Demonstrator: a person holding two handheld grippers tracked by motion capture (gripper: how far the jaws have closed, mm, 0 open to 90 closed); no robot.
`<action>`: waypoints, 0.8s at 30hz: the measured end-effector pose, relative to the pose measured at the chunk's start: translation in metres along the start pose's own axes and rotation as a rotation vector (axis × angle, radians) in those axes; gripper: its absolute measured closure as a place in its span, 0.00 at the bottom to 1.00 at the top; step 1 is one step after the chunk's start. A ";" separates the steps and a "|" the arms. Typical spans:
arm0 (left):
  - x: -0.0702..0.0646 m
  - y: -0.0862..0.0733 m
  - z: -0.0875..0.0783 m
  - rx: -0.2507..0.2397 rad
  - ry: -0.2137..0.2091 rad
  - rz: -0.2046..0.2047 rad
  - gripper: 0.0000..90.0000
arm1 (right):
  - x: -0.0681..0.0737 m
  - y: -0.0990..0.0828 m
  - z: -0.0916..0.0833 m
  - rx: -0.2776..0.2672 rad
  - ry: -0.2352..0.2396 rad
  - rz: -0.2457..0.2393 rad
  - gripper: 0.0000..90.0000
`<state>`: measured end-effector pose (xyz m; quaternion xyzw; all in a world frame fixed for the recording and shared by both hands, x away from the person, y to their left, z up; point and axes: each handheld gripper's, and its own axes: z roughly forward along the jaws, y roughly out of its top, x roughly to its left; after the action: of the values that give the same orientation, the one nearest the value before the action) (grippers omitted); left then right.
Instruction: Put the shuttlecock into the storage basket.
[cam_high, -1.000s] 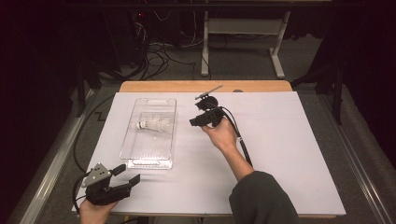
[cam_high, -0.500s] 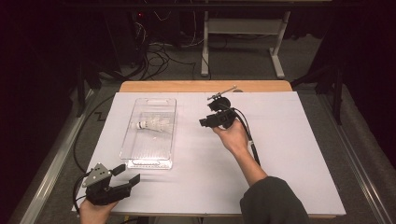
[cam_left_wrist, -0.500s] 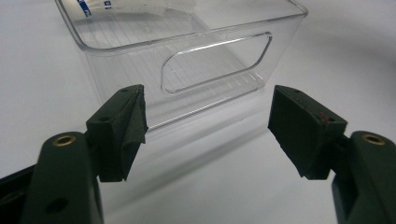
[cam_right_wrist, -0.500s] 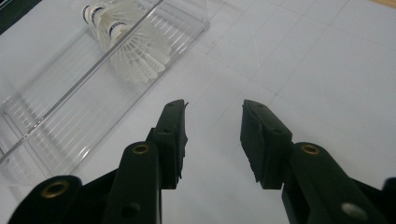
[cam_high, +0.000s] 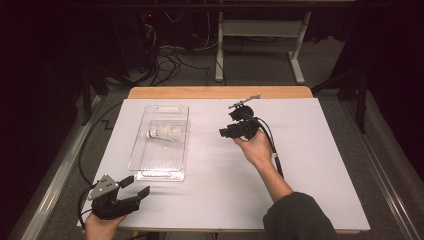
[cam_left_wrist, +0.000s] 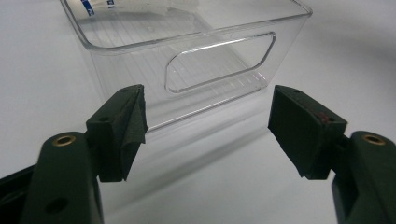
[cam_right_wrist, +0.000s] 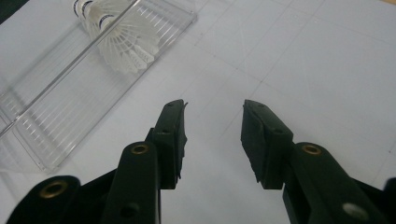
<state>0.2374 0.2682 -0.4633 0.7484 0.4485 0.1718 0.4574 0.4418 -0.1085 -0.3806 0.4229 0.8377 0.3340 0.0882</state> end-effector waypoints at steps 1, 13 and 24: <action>0.000 0.000 0.000 0.000 0.000 0.000 0.32 | -0.001 -0.001 0.000 0.000 -0.003 0.001 0.68; 0.000 0.000 0.000 -0.001 0.002 -0.004 0.32 | -0.009 -0.014 -0.001 -0.002 -0.001 0.029 0.67; 0.000 0.000 0.000 -0.002 0.001 -0.004 0.32 | -0.016 -0.024 -0.004 0.001 -0.006 0.041 0.67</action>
<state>0.2379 0.2683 -0.4638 0.7471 0.4498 0.1717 0.4582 0.4343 -0.1324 -0.3945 0.4412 0.8286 0.3342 0.0839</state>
